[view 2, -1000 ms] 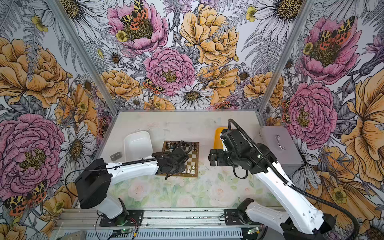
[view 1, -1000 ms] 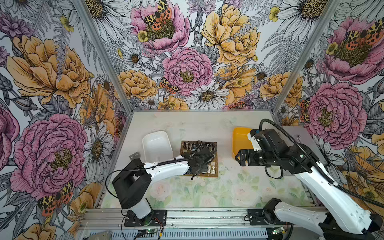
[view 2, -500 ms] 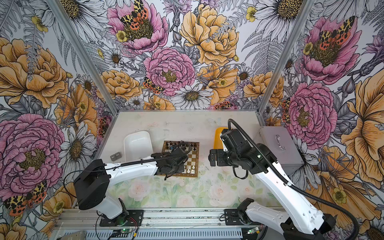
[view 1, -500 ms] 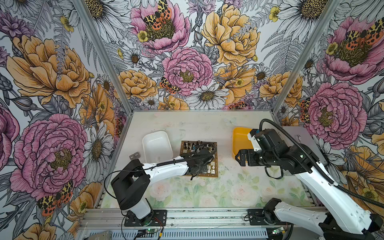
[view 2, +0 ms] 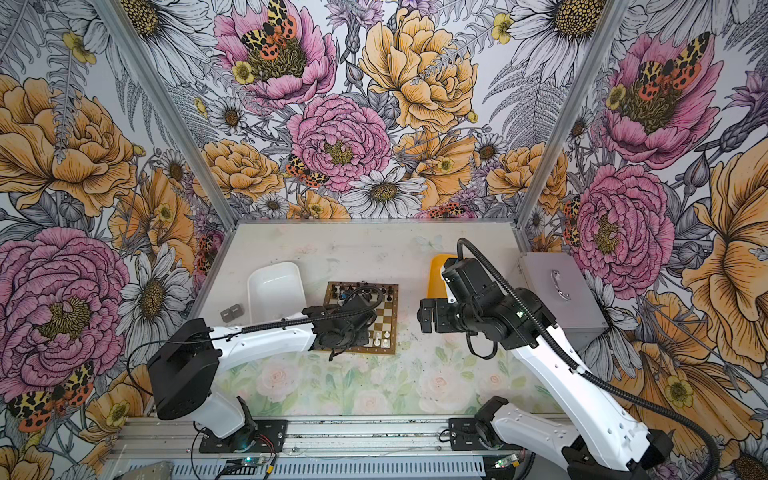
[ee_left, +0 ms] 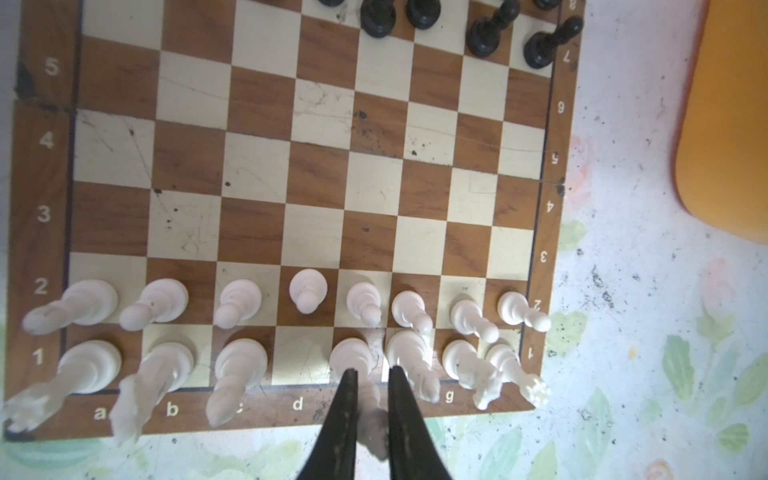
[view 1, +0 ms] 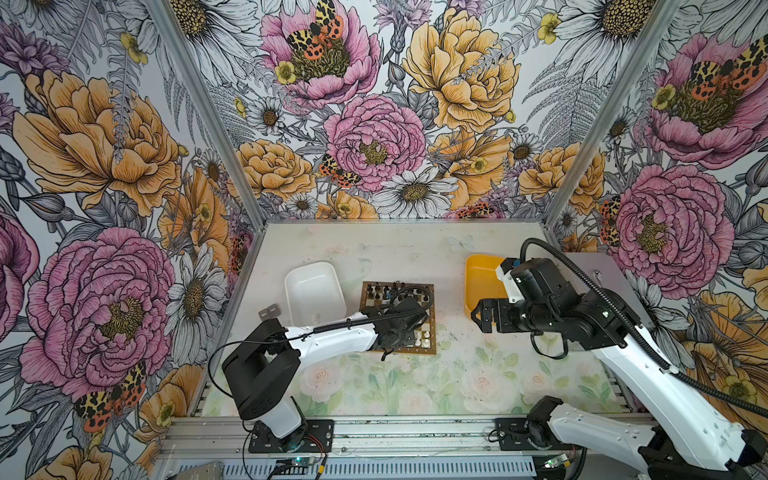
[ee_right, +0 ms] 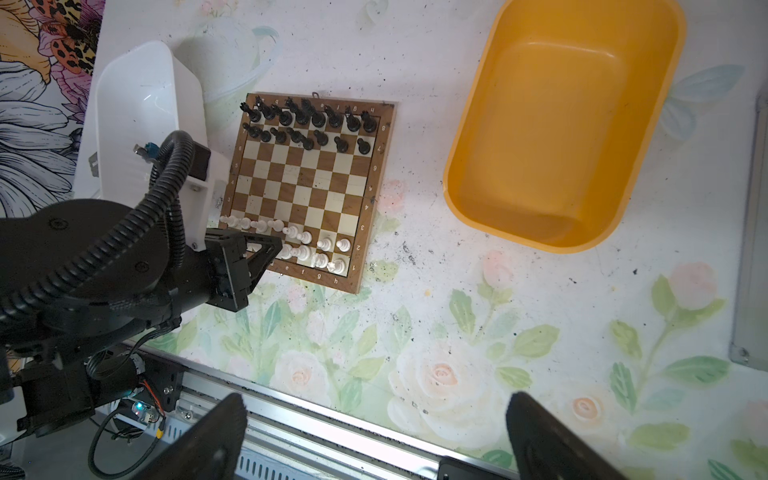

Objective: Set up the chess pieces on the board
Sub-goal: 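Lower the white piece onto the empty nearest-row square and open the left gripper, then return the open left gripper over the white tub while the right arm swings back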

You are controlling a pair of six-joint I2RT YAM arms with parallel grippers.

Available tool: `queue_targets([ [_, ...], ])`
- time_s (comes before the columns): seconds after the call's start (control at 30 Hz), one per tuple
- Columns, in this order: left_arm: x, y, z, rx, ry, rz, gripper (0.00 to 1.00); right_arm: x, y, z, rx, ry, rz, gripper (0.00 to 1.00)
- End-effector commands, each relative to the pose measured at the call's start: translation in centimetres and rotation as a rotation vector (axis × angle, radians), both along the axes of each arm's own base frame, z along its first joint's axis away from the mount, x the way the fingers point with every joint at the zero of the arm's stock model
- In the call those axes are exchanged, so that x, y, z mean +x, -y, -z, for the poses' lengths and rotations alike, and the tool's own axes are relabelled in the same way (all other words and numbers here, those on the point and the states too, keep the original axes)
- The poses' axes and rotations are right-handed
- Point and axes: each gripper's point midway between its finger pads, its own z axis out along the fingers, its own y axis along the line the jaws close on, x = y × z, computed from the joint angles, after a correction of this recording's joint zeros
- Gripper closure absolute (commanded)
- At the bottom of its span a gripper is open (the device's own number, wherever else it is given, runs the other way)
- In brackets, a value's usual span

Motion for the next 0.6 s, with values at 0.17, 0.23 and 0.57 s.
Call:
queue_targets([
  [0.17, -0.02, 0.52, -1.14, -0.035, 0.015, 0.012, 0.80, 0.31, 0.19, -1.07, 0.009, 0.027, 0.016, 0.00],
  [0.23, 0.01, 0.45, -1.15, -0.035, 0.017, 0.011, 0.76, 0.38, 0.14, -1.15, 0.010, 0.029, 0.016, 0.00],
  [0.57, -0.14, 0.31, -1.79, -0.048, 0.019, 0.012, 0.71, 0.50, 0.07, -1.13, 0.005, 0.029, 0.012, 0.00],
])
